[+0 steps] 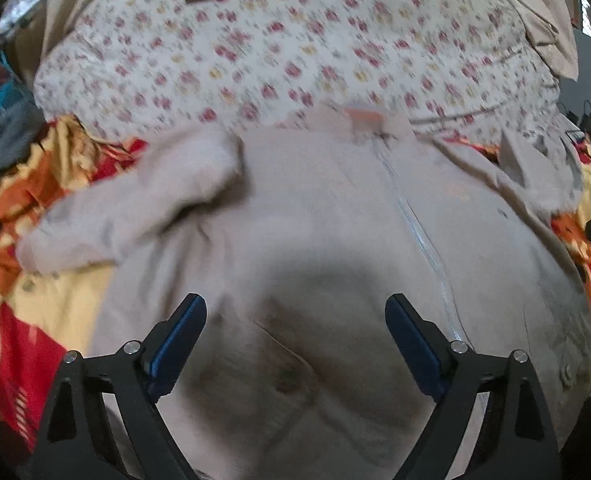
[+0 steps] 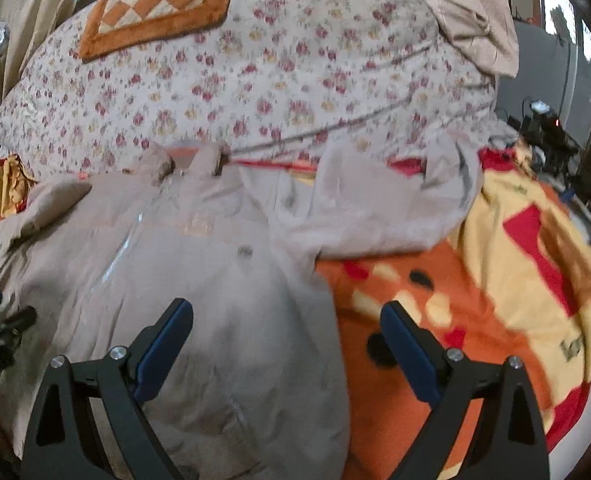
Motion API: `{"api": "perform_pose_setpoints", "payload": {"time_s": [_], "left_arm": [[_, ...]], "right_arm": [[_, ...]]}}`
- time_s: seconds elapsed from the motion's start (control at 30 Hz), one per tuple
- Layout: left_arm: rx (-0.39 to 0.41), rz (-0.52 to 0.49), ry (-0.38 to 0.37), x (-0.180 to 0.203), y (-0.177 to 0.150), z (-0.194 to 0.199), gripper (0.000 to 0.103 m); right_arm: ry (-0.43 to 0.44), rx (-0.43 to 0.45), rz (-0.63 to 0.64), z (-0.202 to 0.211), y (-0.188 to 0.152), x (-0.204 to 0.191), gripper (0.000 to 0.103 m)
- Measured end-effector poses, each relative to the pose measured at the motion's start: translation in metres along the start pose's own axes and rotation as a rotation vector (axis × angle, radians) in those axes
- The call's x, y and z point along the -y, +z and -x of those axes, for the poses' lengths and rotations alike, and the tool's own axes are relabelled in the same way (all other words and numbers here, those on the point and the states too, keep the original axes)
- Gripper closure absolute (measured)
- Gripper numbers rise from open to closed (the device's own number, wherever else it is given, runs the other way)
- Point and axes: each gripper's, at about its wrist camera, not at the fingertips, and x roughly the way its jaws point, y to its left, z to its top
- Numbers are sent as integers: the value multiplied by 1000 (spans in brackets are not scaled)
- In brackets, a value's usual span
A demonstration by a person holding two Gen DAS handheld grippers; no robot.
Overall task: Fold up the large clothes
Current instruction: 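Move the left gripper to the jacket sleeve and grasp its ribbed cuff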
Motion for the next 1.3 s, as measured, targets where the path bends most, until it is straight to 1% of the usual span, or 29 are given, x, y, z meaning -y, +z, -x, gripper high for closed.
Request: {"api": "perform_pose_setpoints", "payload": {"time_s": [0.1,0.17,0.27,0.33,0.37,0.43,0.47,0.53,0.6,0.63,0.67,0.7,0.73,0.8,0.87,0.9,0.93,1.0,1.03,1.1,1.2,1.3], "left_arm": [[22,18,10,-22,22,8,20],[21,27,10,-40,38,8,20],[-1,19,33,-65,57,-3,20],[-16,44,69,-80,62,-14,20],[-23,74,78,-86,62,-20,22],[-31,138,51,-92,61,-26,23],[-34,179,9,-92,59,-31,23],[-32,206,-40,-85,53,-37,23],[-61,183,-72,-66,42,-49,23],[-104,159,-80,-56,34,-59,23],[-145,146,-73,-49,30,-68,23],[-179,134,-50,-43,24,-76,23],[-178,112,-15,-38,21,-79,23],[-166,57,34,-27,20,-80,18],[-165,65,36,-28,20,-83,11],[-162,72,34,-31,19,-84,9],[-159,70,35,-31,18,-86,8],[-157,64,40,-32,18,-86,7],[-157,59,45,-31,18,-85,7],[-161,53,47,-31,18,-86,7],[-164,60,29,-33,21,-85,9],[-144,85,-16,-37,23,-77,19]], "right_arm": [[49,16,35,1,21,2,6],[71,9,109,-4,33,-3,6],[69,24,206,-13,37,-11,6],[67,41,193,-19,29,-10,6],[57,22,166,-24,25,-8,6],[20,-68,112,-35,25,-6,6],[23,-64,86,-35,26,-4,6],[46,-46,53,-32,26,-3,6],[55,-52,57,-33,22,-5,6],[58,-58,61,-34,20,-7,6],[69,-72,65,-37,18,-10,6],[90,-92,69,-41,17,-13,6],[118,-114,74,-44,14,-18,6],[199,-179,55,-55,7,-27,6],[270,-256,26,-68,-1,-35,6],[297,-312,24,-77,-7,-41,6],[300,-356,41,-85,-13,-48,6],[238,-340,136,-86,-19,-62,4],[219,-330,183,-85,-21,-70,1],[214,-331,191,-87,-24,-72,0],[223,-335,193,-86,-25,-71,0],[219,-329,201,-83,-27,-70,0]]}}
